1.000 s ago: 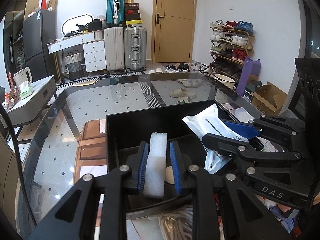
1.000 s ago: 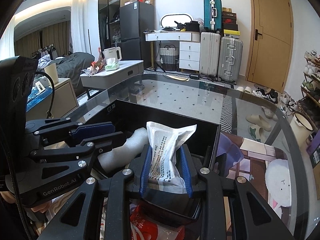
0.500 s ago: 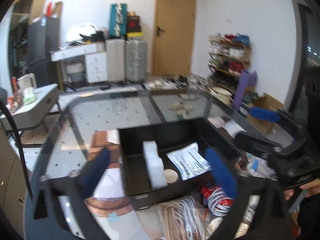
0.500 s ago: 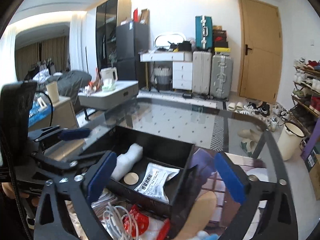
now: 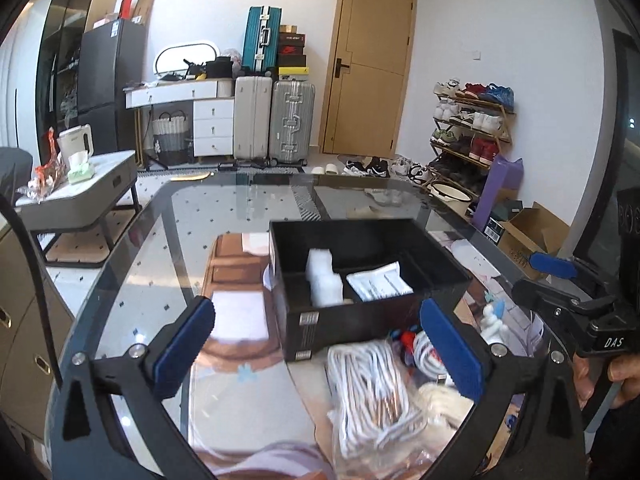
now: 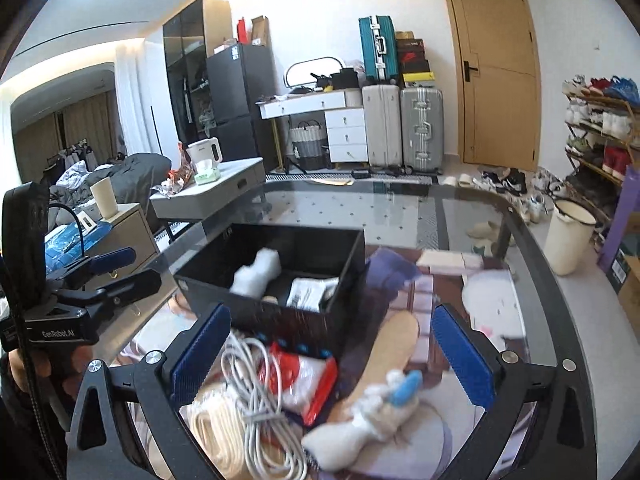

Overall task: Organize soft objects
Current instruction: 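Move the right gripper to the white plush toy and grasp it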

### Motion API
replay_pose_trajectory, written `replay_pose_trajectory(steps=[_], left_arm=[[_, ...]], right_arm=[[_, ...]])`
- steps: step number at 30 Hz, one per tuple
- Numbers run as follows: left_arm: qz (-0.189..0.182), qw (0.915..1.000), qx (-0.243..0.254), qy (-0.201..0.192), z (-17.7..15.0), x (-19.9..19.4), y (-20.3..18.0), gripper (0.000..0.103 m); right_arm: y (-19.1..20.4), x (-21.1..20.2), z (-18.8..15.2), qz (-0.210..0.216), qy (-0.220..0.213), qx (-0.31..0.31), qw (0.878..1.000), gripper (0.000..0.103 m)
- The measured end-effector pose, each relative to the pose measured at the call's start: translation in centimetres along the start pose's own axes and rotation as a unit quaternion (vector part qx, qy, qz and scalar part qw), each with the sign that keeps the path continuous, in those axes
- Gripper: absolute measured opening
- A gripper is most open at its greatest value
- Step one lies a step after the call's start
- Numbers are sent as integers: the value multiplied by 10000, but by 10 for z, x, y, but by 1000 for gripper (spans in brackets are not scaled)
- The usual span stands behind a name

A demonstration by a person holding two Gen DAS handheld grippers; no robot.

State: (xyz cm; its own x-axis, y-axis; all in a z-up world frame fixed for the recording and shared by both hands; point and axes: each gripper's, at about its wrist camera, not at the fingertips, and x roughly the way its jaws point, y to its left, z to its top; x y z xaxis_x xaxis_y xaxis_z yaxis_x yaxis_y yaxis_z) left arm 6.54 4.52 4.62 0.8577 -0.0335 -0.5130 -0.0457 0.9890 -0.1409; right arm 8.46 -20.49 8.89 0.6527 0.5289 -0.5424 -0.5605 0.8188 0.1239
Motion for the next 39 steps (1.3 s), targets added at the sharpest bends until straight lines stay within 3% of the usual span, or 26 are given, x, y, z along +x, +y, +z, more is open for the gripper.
replay_pose_trajectory(steps=[15,39], left_arm=[[64,9993,108,347,-30,7,-9,103],[-40,9978,215,626,-43,19,-12,103]], right_arm=[[-12,-10,-45,-222,406,261,9986,102],[-35,28,-56,-855,1173,681,9871,102]])
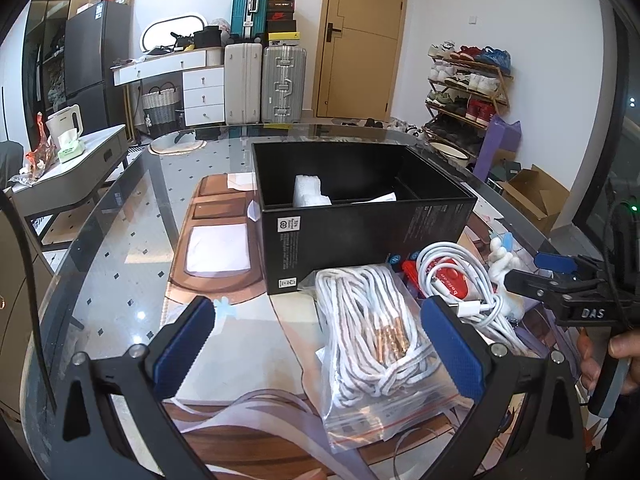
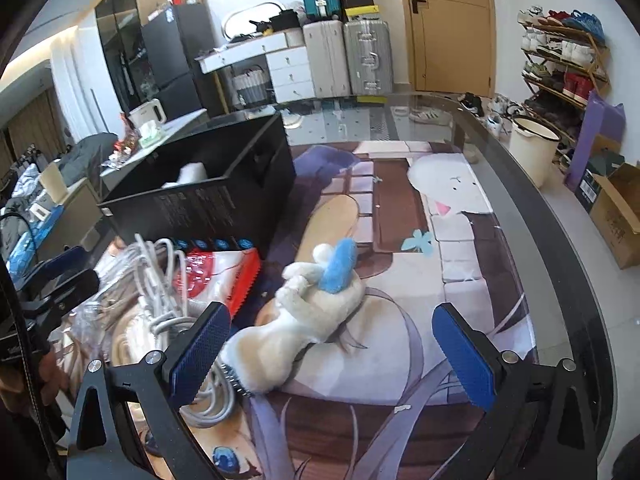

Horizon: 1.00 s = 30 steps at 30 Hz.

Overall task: Organize soft objects
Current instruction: 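Move the right gripper to the white plush toy and grasp it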

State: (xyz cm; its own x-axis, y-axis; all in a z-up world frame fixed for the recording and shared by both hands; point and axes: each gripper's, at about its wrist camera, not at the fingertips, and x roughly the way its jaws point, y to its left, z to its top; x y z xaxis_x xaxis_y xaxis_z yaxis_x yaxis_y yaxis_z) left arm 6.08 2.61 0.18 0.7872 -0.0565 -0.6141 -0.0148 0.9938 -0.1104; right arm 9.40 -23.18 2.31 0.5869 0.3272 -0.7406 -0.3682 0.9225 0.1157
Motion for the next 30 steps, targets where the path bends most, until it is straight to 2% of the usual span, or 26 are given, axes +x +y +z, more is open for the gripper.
replay_pose_trajectory(steps=[6,13,20,30], left_arm=[[-21,10000,-10,8,0,-1,1,103],[-29,10000,15,10,0,-1,0,103],[-31,10000,18,3,0,-1,0,103],[-34,10000,16,6,0,-1,-1,103]], right_arm=[[4,12,4,-283,211,-129,9993,102],[5,13,6,-367,281,-249,9986,102],[-2,11,10,-348,237,-7,9991,102],[9,27,11,-572,443,-267,9970,102]])
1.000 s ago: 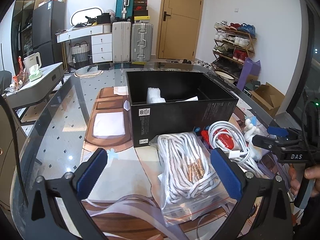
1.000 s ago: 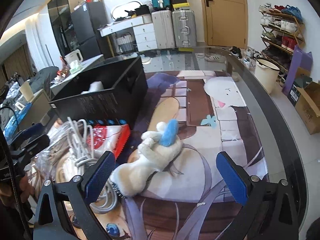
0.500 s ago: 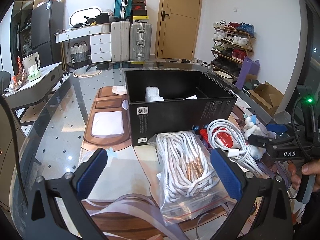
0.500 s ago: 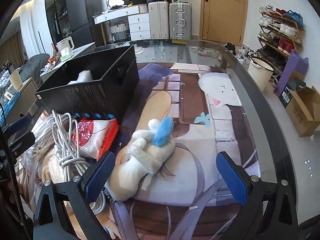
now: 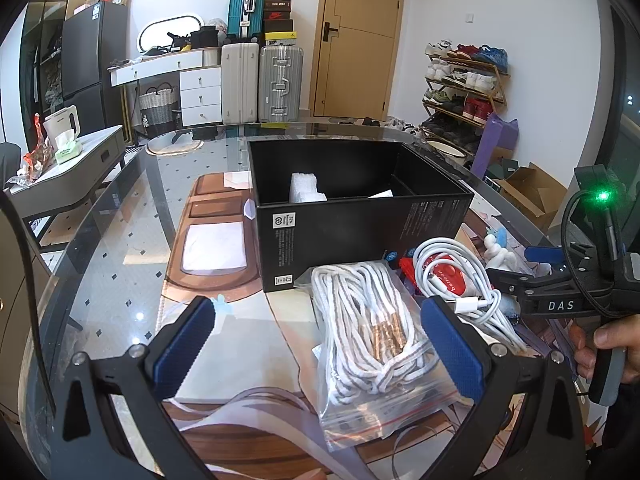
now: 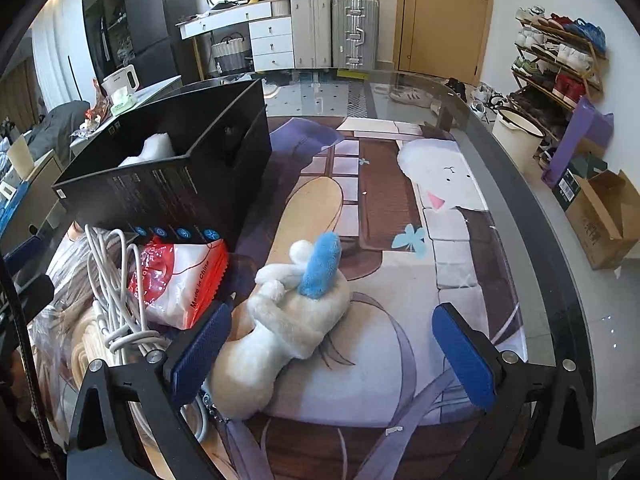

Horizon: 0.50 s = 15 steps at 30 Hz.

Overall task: Organize soft objects
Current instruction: 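Move the right gripper to the white plush toy and grasp it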

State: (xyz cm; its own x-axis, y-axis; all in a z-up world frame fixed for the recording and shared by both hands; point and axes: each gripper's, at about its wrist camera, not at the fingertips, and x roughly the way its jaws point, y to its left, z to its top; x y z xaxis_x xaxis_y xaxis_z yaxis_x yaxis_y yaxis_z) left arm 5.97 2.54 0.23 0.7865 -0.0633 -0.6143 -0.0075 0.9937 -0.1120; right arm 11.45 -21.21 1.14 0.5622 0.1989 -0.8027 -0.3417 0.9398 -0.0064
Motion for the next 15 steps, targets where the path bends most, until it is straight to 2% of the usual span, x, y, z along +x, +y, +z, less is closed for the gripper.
replay_pose_trajectory(steps=[10,13,15], left_arm=[[1,10000,4,-1,0,0,0,103],[3,10000,1,3,0,0,0,103],[-3,10000,4,-1,0,0,0,103]], right_arm=[[-8,-8,-9,64,-50,-208,9998,97],[-8,-11,-11,131,-69,-269,9995,93],[-6,-11,-13,208,-72,-294,9993,87]])
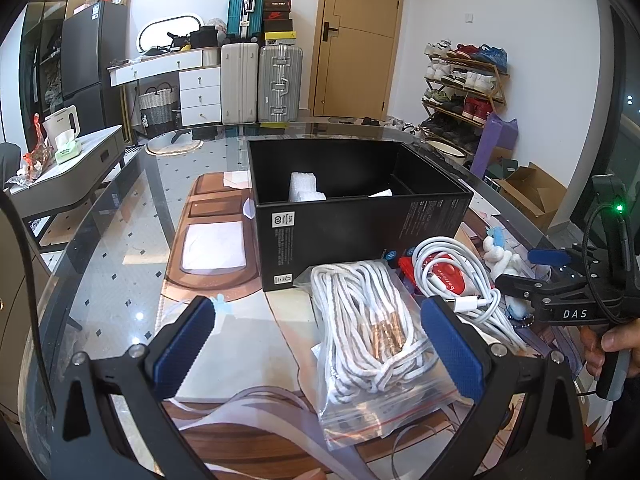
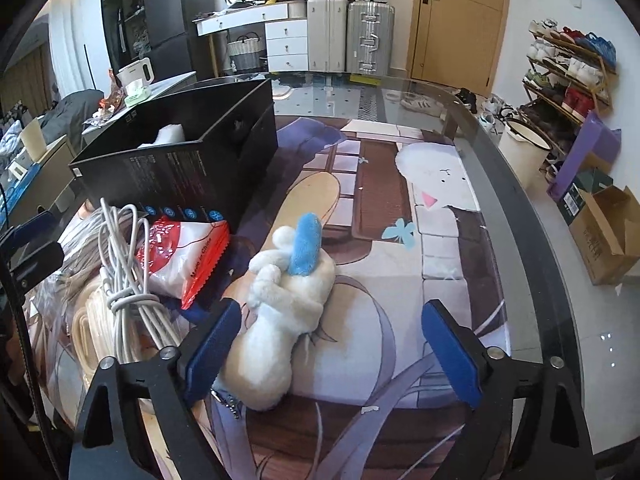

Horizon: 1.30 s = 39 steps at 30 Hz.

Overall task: Organize soft objects
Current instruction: 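Move the right gripper to the white plush toy and grasp it, then grasp the bag of white rope with the left gripper while the right gripper lifts the plush toy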

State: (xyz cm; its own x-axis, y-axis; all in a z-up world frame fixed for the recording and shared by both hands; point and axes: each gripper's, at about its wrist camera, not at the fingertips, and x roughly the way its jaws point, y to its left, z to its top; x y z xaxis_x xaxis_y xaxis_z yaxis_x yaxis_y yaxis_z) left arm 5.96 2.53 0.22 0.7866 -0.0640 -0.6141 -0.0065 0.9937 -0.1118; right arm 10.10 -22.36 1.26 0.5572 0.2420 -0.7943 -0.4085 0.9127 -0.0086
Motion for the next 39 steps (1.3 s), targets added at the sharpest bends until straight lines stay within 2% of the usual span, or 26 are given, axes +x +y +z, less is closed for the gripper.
replay_pose_trajectory(steps=[3,7,13,15,17,31,39], left_arm=[[1,10000,-2,0,0,0,0,103],[2,10000,-5,0,0,0,0,103],[6,10000,11,-2,0,0,-1,103],[7,10000,5,-2,0,0,-1,103],[5,10000,5,-2,0,0,-1,103],[-22,9999,105,86,-2,3,-9,103],[-142,9985,37,528,6,21,-16,103]], right_arm=[[8,0,-1,121,-21,-104,9999,80],[18,1,-3,207,-12,-248,9995,76],[23,-3,-3,328,-115,-318,9989,55],[22,-4,-3,330,-150,-307,9989,44],[19,-5,-3,336,-182,-230,9990,37],[20,-17,-1,427,-515,-279,9974,36],[17,-20,-1,438,-569,-239,9971,36]])
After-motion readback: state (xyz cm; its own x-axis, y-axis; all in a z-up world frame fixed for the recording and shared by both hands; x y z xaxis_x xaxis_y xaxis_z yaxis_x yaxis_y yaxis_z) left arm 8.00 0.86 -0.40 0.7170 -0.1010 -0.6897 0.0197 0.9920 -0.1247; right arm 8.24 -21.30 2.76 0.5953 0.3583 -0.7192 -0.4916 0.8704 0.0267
